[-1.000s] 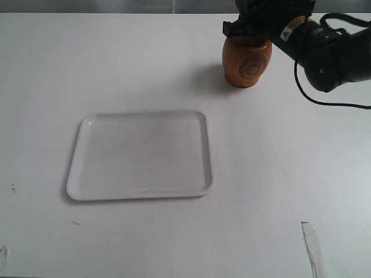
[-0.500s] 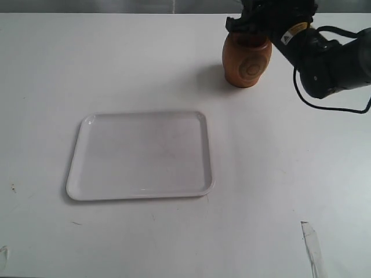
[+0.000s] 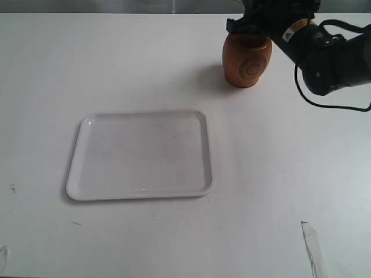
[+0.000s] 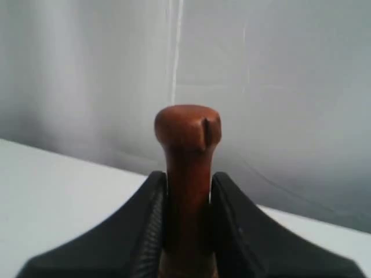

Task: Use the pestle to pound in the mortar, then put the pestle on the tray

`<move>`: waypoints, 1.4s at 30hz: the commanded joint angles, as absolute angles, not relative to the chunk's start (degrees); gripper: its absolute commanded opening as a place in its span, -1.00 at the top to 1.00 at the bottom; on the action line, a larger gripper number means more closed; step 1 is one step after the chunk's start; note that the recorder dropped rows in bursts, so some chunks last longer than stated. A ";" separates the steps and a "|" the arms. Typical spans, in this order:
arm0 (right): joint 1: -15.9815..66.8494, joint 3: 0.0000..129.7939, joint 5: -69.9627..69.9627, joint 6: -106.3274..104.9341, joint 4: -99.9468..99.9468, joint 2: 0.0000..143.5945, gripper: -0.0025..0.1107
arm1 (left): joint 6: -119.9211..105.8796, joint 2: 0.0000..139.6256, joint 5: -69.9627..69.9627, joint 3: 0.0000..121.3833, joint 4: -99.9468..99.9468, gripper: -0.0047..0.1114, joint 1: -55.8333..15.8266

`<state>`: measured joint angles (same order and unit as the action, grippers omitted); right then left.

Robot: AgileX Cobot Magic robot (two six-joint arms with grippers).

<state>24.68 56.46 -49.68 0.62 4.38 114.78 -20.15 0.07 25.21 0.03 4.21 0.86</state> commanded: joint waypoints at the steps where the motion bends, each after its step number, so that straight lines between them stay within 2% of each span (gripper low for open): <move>1: 24.65 56.44 -48.43 0.66 4.75 119.88 0.96 | -19.68 0.00 25.03 0.00 3.79 0.92 0.42; 7: 24.65 56.44 -50.01 1.69 4.99 120.59 0.96 | -19.68 0.00 25.03 0.00 3.79 0.92 0.42; 19: 24.65 56.44 -52.02 0.41 5.59 106.75 0.96 | -19.68 0.00 25.03 0.00 3.79 0.92 0.42; 35: 24.65 56.44 -48.85 0.42 8.20 120.21 0.96 | -19.68 0.00 25.03 0.00 3.79 0.92 0.42; 42: 24.65 56.44 -51.49 0.42 8.20 115.56 0.96 | -19.68 0.00 25.03 0.00 3.79 0.92 0.42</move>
<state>24.68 56.89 -52.00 0.56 7.84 118.38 -20.15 0.07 25.21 0.03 4.21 0.86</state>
